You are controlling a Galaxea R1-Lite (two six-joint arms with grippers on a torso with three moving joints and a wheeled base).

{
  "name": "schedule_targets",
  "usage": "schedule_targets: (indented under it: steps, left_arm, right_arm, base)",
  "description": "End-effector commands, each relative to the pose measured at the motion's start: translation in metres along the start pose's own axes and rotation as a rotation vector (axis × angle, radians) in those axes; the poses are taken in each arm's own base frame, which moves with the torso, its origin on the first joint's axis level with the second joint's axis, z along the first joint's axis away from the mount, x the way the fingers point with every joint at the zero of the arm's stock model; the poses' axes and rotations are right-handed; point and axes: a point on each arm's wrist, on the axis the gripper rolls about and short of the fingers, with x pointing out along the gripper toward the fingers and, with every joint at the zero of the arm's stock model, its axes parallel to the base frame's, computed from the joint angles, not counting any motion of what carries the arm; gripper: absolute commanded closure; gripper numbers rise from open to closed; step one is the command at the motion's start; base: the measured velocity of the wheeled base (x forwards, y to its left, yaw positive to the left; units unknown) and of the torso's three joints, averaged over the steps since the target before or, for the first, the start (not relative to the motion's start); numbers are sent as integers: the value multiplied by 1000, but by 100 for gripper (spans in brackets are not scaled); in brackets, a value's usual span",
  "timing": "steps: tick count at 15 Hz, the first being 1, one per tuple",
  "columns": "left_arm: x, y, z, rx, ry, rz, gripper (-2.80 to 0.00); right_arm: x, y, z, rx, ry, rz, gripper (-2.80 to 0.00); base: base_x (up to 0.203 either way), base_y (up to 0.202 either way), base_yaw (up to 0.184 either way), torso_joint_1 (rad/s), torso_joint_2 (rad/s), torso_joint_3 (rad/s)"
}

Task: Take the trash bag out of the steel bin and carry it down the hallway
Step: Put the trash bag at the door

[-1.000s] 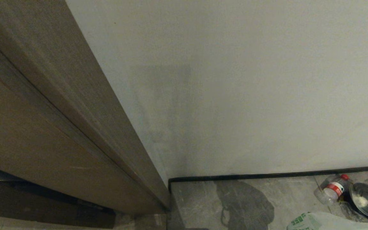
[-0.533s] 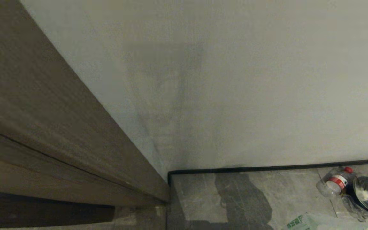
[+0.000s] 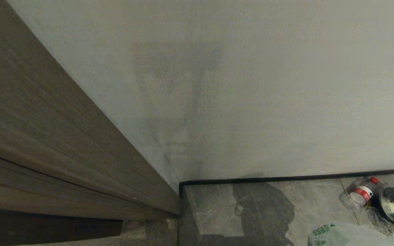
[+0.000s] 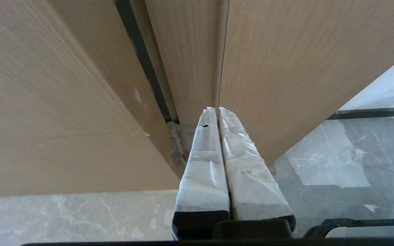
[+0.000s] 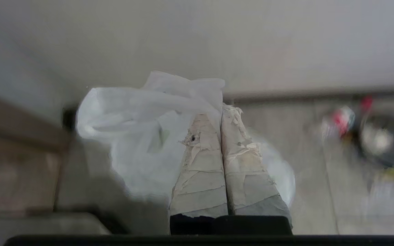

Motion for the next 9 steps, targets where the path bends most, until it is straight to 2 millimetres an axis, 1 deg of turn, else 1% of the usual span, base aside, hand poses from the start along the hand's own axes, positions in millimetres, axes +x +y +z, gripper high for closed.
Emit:
schedule_targets:
  steps: [1, 2, 3, 4, 5, 6, 7, 9]
  left_arm:
    - [0, 0, 0, 0, 0, 0, 0]
    - [0, 0, 0, 0, -1, 0, 0]
    - [0, 0, 0, 0, 0, 0, 0]
    - [0, 0, 0, 0, -1, 0, 0]
    - [0, 0, 0, 0, 0, 0, 0]
    - [0, 0, 0, 0, -1, 0, 0]
    - [0, 0, 0, 0, 1, 0, 0]
    - [0, 0, 0, 0, -1, 0, 0]
  right_arm:
    - [-4, 1, 48, 6, 39, 2, 0]
    - [3, 1, 67, 9, 111, 6, 0]
    - [14, 2, 87, 12, 175, 16, 0]
    - [28, 2, 103, 15, 231, 27, 0]
    - [45, 3, 117, 19, 293, 37, 0]
    - [65, 3, 127, 21, 360, 44, 0]
    - [84, 3, 131, 21, 424, 46, 0]
    - [122, 2, 131, 15, 550, 29, 0]
  base:
    - [0, 0, 0, 0, 0, 0]
    - [0, 0, 0, 0, 0, 0]
    - [0, 0, 0, 0, 0, 0]
    - [0, 0, 0, 0, 0, 0]
    - [0, 0, 0, 0, 0, 0]
    - [0, 0, 0, 0, 0, 0]
    - [0, 0, 0, 0, 0, 0]
    - [0, 0, 0, 0, 0, 0]
